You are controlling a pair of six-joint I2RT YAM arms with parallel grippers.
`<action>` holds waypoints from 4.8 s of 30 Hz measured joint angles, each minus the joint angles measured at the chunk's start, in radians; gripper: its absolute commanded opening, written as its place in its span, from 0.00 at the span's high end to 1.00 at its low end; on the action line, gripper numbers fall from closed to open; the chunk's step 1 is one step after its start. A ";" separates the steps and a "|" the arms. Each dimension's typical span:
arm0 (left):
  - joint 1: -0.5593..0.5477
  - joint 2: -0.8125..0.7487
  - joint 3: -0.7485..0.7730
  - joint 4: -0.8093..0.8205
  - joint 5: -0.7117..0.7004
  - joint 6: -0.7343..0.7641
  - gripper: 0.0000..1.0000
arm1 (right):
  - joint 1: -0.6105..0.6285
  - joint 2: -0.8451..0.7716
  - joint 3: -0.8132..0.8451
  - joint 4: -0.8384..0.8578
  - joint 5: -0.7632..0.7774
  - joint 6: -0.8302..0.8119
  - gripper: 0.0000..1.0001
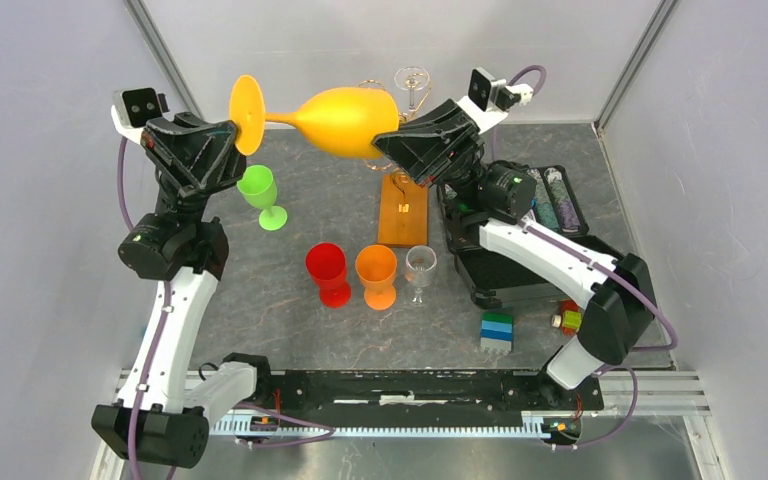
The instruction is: Take the wine glass off the wine glass rack
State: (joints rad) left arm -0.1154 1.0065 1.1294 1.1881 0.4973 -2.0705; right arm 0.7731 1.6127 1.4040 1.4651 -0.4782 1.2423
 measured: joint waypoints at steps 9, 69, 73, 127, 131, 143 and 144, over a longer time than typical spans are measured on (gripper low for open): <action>0.000 -0.025 -0.005 -0.046 0.003 0.029 0.16 | 0.010 -0.048 -0.019 -0.017 -0.010 -0.089 1.00; -0.005 -0.663 0.048 -1.629 -0.907 1.617 0.02 | 0.552 0.549 0.603 -2.044 0.546 -1.267 0.91; -0.005 -0.663 0.048 -1.628 -0.906 1.619 0.02 | 0.557 0.553 0.623 -2.075 0.550 -1.298 0.87; -0.005 -0.537 0.062 -1.555 -0.649 1.579 0.00 | 0.550 0.050 0.449 -1.870 0.758 -1.326 0.23; -0.005 -0.454 0.067 -1.553 -0.528 1.563 0.00 | 0.471 -0.103 0.371 -1.871 0.850 -1.329 0.20; -0.005 -0.392 0.066 -1.552 -0.362 1.537 0.00 | -0.010 -0.111 0.390 -1.837 0.846 -1.080 0.50; -0.005 -0.393 0.066 -1.552 -0.362 1.537 0.00 | -0.039 -0.087 0.402 -1.827 0.827 -1.040 0.50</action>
State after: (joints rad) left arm -0.1200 0.6140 1.1954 -0.3641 0.1352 -0.5339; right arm 0.7338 1.5257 1.8065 -0.3622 0.3485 0.2028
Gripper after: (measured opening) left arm 0.993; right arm 0.513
